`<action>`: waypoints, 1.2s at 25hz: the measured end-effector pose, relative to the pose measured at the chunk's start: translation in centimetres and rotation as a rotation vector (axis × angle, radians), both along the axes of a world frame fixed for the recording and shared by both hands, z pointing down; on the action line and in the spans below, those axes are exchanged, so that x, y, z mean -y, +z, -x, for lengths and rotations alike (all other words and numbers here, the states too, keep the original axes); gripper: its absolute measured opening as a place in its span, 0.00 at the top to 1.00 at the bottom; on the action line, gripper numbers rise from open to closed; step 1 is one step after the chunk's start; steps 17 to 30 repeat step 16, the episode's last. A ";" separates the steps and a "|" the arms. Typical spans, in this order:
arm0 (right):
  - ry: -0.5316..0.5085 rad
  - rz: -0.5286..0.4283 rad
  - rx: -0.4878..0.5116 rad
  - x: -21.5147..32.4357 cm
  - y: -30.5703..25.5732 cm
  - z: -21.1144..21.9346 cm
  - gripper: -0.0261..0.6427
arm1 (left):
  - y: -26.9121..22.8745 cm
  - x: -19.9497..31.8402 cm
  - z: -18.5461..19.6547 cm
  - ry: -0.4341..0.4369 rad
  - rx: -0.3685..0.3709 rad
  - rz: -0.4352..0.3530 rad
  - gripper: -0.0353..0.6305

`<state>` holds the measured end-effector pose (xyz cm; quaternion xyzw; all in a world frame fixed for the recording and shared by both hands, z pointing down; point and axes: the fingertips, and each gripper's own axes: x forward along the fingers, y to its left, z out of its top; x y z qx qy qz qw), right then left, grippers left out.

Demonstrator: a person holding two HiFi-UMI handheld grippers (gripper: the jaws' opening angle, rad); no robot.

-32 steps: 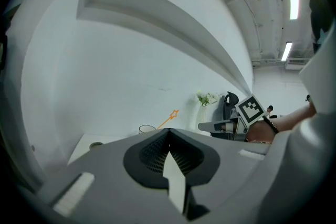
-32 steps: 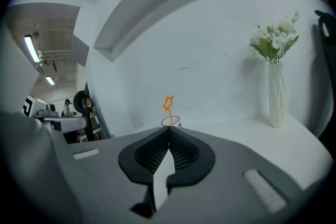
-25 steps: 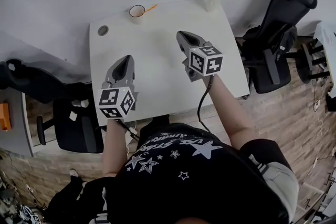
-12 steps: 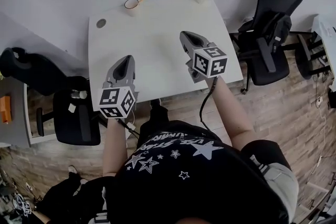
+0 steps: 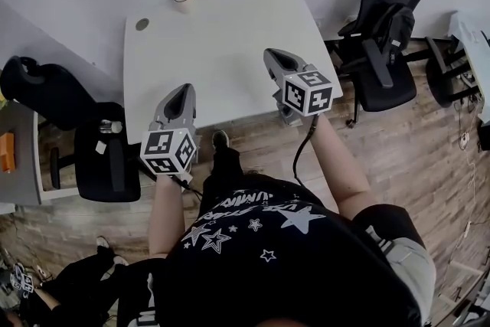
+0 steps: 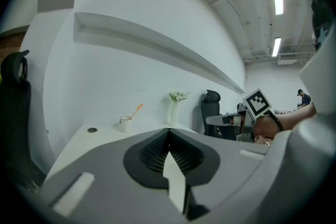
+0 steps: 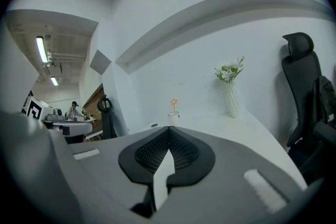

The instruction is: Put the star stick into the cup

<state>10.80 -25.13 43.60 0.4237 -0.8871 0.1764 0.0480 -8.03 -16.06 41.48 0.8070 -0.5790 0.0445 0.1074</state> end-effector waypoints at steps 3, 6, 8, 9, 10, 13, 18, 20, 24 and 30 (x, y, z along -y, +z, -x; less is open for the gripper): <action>0.015 0.003 0.003 -1.0 0.0 -1.3 0.94 | -0.1 -0.9 -1.0 0.005 0.006 0.000 0.94; 0.018 0.002 -0.007 -1.8 0.1 -2.3 0.94 | -0.3 -1.5 -1.9 0.012 0.011 -0.003 0.94; 0.017 0.002 -0.015 -2.5 0.2 -2.7 0.94 | -0.1 -2.0 -2.3 0.015 0.009 0.004 0.94; 0.015 0.002 -0.019 -2.8 0.4 -2.8 0.94 | 0.1 -2.3 -2.5 0.018 0.009 0.010 0.94; 0.013 0.003 -0.022 -3.1 0.5 -2.9 0.94 | 0.4 -2.6 -2.7 0.020 0.010 0.016 0.94; 0.008 0.005 -0.029 -3.9 0.9 -3.1 0.94 | 1.0 -3.3 -3.2 0.027 0.010 0.029 0.94; 0.008 0.011 -0.029 -4.5 1.4 -3.4 0.94 | 1.4 -3.9 -3.6 0.031 0.009 0.036 0.94; 0.008 0.011 -0.029 -4.5 1.4 -3.4 0.94 | 1.4 -3.9 -3.6 0.031 0.009 0.036 0.94; 0.008 0.011 -0.029 -4.5 1.4 -3.4 0.94 | 1.4 -3.9 -3.6 0.031 0.009 0.036 0.94; 0.008 0.011 -0.029 -4.5 1.4 -3.4 0.94 | 1.4 -3.9 -3.6 0.031 0.009 0.036 0.94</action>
